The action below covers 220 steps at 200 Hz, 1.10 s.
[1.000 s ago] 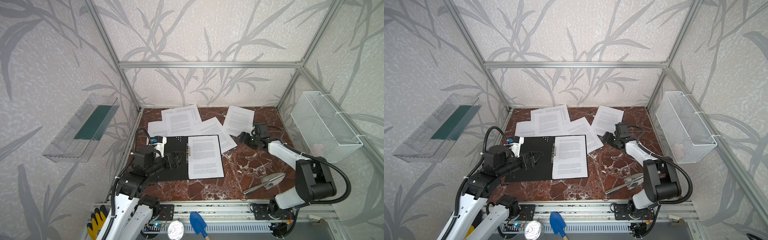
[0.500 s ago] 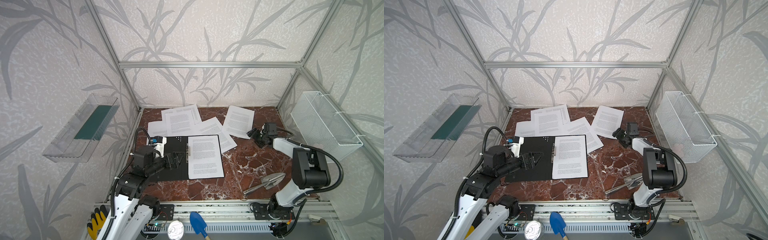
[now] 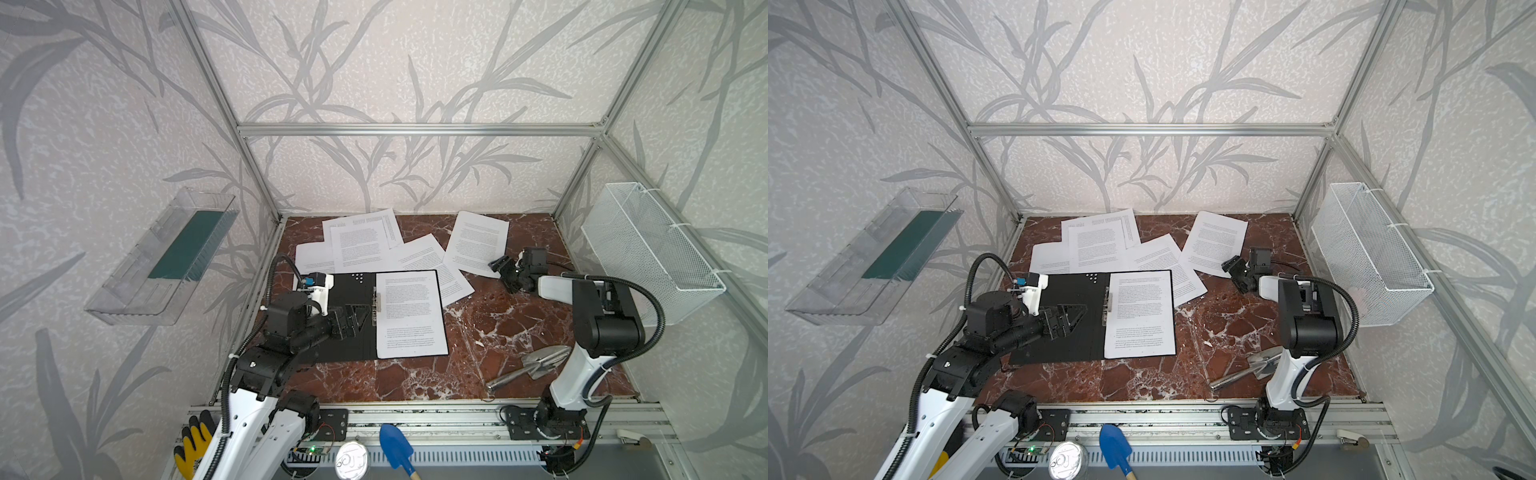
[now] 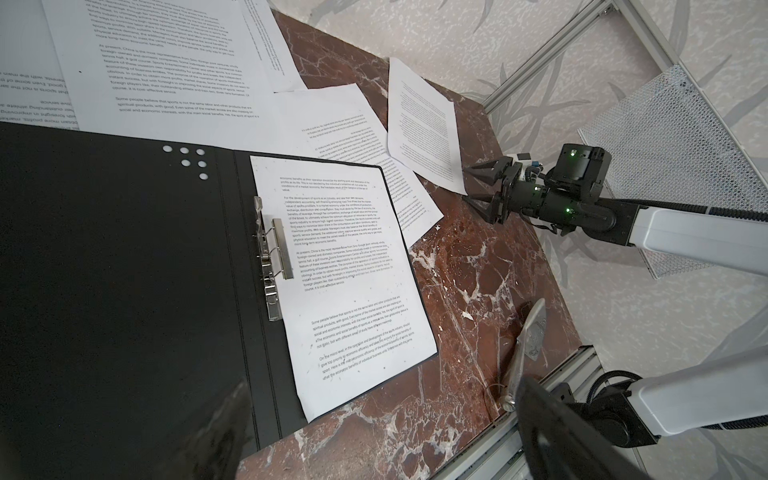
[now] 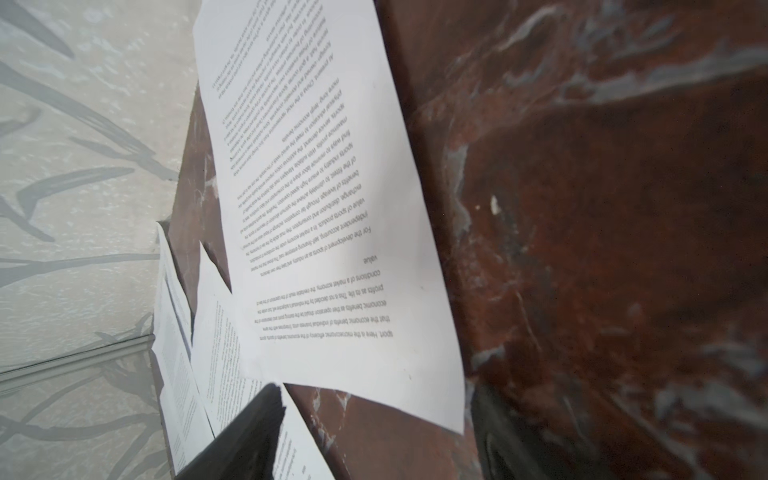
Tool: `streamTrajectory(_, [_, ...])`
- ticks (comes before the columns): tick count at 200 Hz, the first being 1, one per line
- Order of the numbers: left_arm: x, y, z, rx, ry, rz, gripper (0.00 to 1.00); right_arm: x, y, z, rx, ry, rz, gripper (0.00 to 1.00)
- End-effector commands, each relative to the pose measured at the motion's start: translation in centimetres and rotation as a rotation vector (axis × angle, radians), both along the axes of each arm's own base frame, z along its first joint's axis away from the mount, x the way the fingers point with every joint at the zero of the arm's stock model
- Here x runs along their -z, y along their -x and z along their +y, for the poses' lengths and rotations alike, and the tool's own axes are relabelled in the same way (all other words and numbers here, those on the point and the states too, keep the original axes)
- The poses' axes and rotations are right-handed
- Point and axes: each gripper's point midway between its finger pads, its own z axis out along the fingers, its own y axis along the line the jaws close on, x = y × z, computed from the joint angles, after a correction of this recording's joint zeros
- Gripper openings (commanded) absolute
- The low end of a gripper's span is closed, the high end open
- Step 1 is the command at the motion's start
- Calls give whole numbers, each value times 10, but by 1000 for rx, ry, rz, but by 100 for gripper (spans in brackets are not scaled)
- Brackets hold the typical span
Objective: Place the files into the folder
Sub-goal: 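Move the right gripper to a loose printed sheet farther from the robot, then pinch the loose sheet's edge with the right gripper and lift it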
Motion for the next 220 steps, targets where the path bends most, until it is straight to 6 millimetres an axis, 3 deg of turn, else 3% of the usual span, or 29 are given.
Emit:
streamTrajectory(1, [2, -1, -1, 12, -6, -6, 99, 21, 4, -2, 67, -65, 17, 68])
streamTrajectory(66, [3, -1, -1, 12, -7, -1, 99, 27, -8, -10, 192, -154, -98, 57])
streamTrajectory(111, [3, -2, -1, 10, -6, 4, 99, 36, -19, -15, 262, -220, -150, 39])
streamTrajectory(159, [4, -3, -1, 9, -6, 6, 99, 41, -21, -22, 307, -209, -153, 34])
streamTrajectory(167, [4, -3, -1, 9, -7, 6, 99, 41, -22, -23, 302, -207, -155, 28])
streamTrajectory(195, [5, -3, -1, 8, -7, 10, 99, 24, -23, -19, 255, -184, -187, 5])
streamTrajectory(220, [5, -4, -1, 8, -4, 12, 99, -7, -19, -9, 204, -156, -203, 0])
